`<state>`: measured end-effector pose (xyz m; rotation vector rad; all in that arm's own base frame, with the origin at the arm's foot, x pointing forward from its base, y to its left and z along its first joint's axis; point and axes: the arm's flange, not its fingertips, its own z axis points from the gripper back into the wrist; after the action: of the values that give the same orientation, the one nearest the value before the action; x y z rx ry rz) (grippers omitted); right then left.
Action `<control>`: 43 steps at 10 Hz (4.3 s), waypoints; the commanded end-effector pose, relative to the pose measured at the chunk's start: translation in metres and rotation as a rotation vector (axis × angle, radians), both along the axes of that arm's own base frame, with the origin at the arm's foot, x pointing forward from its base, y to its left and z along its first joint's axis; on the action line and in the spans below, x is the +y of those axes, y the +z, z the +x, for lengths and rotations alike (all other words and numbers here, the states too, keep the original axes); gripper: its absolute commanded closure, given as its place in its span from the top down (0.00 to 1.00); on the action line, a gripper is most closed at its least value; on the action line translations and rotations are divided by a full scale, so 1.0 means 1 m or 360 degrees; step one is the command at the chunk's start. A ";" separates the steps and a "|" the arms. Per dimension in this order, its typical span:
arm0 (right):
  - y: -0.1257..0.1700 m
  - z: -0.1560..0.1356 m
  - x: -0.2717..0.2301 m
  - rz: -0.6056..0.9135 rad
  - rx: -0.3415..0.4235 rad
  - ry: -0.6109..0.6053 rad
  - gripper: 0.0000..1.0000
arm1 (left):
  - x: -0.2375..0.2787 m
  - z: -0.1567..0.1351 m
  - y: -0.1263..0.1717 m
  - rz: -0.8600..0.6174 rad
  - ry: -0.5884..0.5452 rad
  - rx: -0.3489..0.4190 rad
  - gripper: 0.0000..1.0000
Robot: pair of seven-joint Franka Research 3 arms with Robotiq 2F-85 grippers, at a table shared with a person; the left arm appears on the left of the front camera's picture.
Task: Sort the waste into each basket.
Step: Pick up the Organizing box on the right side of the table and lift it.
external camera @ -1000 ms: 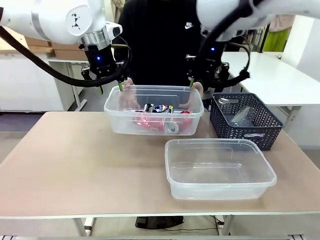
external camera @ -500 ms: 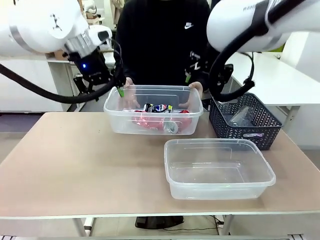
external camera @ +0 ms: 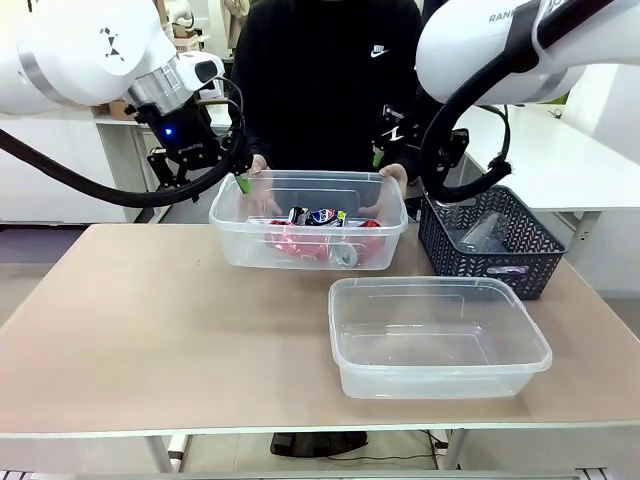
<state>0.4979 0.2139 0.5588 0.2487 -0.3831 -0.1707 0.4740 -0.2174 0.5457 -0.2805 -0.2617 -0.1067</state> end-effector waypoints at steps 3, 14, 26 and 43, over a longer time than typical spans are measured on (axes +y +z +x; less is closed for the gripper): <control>0.003 0.000 0.004 0.0003 -0.0001 -0.0042 1.00 | -0.001 0.001 0.001 0.0026 0.0031 -0.0006 1.00; 0.022 -0.197 -0.164 -0.0401 0.0018 0.0535 1.00 | 0.022 -0.160 0.004 0.0191 -0.0156 0.0202 1.00; -0.106 -0.183 -0.202 -0.0348 0.0530 0.0399 1.00 | -0.174 -0.160 -0.165 0.0034 0.0030 0.0472 1.00; -0.198 -0.151 -0.162 -0.0481 0.0476 0.0210 0.35 | -0.182 -0.141 -0.178 -0.0051 0.0206 0.0212 0.36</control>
<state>0.3741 0.0556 0.3776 -0.0369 -0.0910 0.0040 0.3368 -0.3990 0.3676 -0.3162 -0.1087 0.0174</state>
